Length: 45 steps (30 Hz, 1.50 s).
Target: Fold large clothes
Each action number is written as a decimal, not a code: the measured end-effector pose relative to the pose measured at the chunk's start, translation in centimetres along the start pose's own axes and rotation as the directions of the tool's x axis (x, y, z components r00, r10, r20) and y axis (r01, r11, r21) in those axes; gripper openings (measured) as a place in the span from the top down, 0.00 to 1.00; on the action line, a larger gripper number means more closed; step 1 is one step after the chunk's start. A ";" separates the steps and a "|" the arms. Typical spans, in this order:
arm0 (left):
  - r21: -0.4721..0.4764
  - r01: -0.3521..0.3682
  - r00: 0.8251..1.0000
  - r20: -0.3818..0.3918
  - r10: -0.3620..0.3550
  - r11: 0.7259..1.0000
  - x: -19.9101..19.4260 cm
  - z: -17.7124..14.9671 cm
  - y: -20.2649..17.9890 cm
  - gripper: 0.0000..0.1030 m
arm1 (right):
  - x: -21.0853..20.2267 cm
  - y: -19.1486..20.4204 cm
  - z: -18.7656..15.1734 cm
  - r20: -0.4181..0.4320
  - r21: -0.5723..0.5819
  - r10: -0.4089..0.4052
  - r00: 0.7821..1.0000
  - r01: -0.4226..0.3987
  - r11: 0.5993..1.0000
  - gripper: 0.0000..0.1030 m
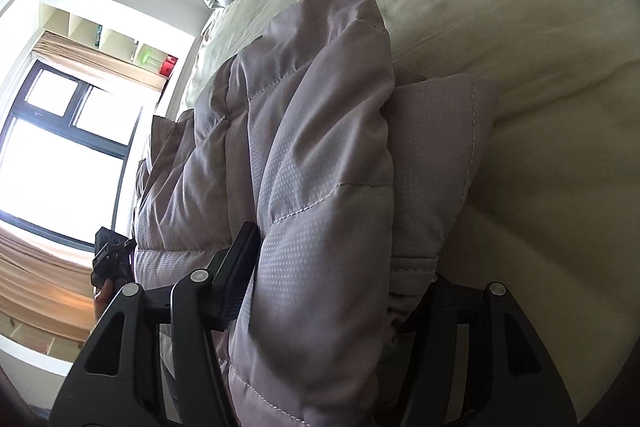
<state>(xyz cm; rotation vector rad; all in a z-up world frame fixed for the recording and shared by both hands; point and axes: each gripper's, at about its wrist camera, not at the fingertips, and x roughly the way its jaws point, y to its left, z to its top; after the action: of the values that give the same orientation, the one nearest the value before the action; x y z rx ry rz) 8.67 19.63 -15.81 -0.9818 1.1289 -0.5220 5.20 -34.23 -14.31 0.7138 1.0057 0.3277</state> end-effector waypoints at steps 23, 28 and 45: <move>0.459 -0.692 0.611 0.783 0.114 0.557 -10.0 -14.6 -22.6 0.00 | -18.7 15.5 -8.3 0.632 -0.232 -0.258 0.731 0.496 0.837 0.13; 0.317 -0.824 0.421 0.898 0.131 0.470 -9.1 -18.5 -26.8 0.00 | -21.1 21.0 -10.3 0.735 -0.231 -0.210 0.645 0.530 0.816 0.06; 0.324 -0.816 0.551 0.689 0.472 0.479 -2.2 -19.6 -25.9 0.00 | -15.1 30.4 -15.5 0.543 -0.297 -0.389 0.744 0.603 0.740 0.06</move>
<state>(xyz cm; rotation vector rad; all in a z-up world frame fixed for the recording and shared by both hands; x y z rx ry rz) -7.07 0.86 5.63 0.0099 0.6654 0.0732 -13.77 -14.32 10.95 0.0400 0.6010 -0.0987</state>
